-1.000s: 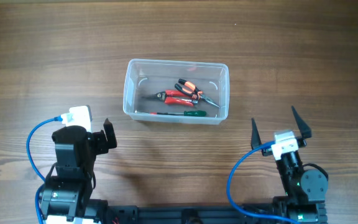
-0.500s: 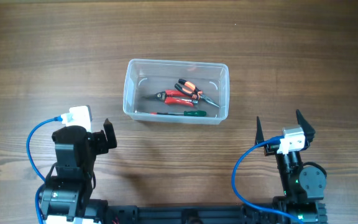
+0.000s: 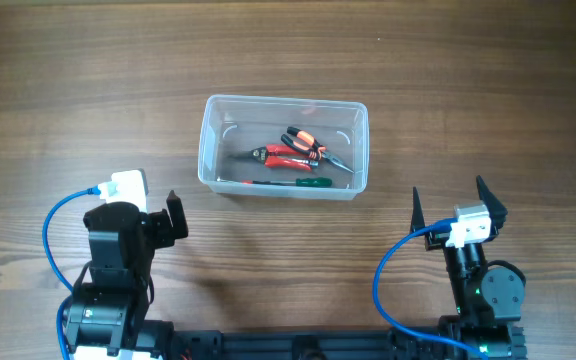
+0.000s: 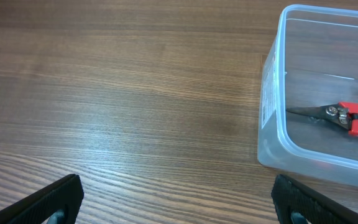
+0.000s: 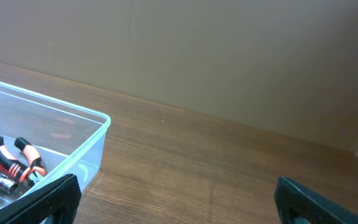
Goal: Pack container
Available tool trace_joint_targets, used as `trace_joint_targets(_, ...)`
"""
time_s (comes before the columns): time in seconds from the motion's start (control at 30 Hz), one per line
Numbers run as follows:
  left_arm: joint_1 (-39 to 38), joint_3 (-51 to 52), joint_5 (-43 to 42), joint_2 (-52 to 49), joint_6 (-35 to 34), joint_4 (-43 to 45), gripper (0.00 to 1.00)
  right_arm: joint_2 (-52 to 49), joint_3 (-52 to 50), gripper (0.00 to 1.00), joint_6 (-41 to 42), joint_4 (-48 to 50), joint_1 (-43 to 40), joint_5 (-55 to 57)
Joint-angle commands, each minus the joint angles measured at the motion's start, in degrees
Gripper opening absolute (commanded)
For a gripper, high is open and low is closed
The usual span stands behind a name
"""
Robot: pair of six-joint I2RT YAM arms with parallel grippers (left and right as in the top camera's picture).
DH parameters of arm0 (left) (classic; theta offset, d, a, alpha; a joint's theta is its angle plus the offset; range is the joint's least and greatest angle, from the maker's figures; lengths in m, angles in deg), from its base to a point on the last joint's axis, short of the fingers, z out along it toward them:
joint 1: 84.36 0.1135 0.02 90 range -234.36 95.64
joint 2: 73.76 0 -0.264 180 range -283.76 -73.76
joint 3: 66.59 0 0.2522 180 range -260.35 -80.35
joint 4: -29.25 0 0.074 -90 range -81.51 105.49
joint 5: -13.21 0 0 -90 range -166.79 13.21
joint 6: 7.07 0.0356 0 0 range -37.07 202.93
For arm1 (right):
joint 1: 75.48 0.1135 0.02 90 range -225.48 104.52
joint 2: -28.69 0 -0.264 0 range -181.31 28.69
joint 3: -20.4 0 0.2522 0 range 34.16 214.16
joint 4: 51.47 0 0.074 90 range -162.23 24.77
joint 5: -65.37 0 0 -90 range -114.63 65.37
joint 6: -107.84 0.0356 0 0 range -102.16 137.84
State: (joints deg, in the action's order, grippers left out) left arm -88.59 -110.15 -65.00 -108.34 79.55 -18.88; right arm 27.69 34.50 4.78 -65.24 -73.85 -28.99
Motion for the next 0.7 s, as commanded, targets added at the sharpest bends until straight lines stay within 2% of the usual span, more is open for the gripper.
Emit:
trace_joint_targets(0.0,-0.2,0.2,0.72,0.35,-0.5,-0.55,1.0,0.2,-0.02,1.0,1.07,0.11,0.24,1.4)
trace_joint_targets(0.13,-0.33,0.24,-7.23,6.12,-4.31,-2.43,1.0,0.2,-0.02,1.0,1.07,0.11,0.24,1.4)
trace_joint_targets(0.23,-0.33,0.24,-12.96,16.76,-5.09,-2.75,1.0,0.2,-0.02,1.0,1.07,0.11,0.24,1.4)
trace_joint_targets(0.4,0.66,0.24,-13.03,33.55,-7.82,-5.35,1.0,0.2,-0.02,1.0,1.09,0.11,0.24,1.4)
trace_joint_targets(0.47,0.92,-0.15,-12.33,34.05,-7.85,-5.64,1.0,0.2,-0.02,1.0,1.09,0.11,0.24,1.4)
trace_joint_targets(0.6,0.59,3.34,-10.56,34.07,-7.82,0.68,1.0,0.2,-0.02,1.0,1.09,0.11,0.24,1.4)
trace_joint_targets(0.67,0.59,8.0,-8.52,34.23,-7.8,9.18,1.0,0.2,-0.02,1.0,1.07,0.11,0.24,1.4)
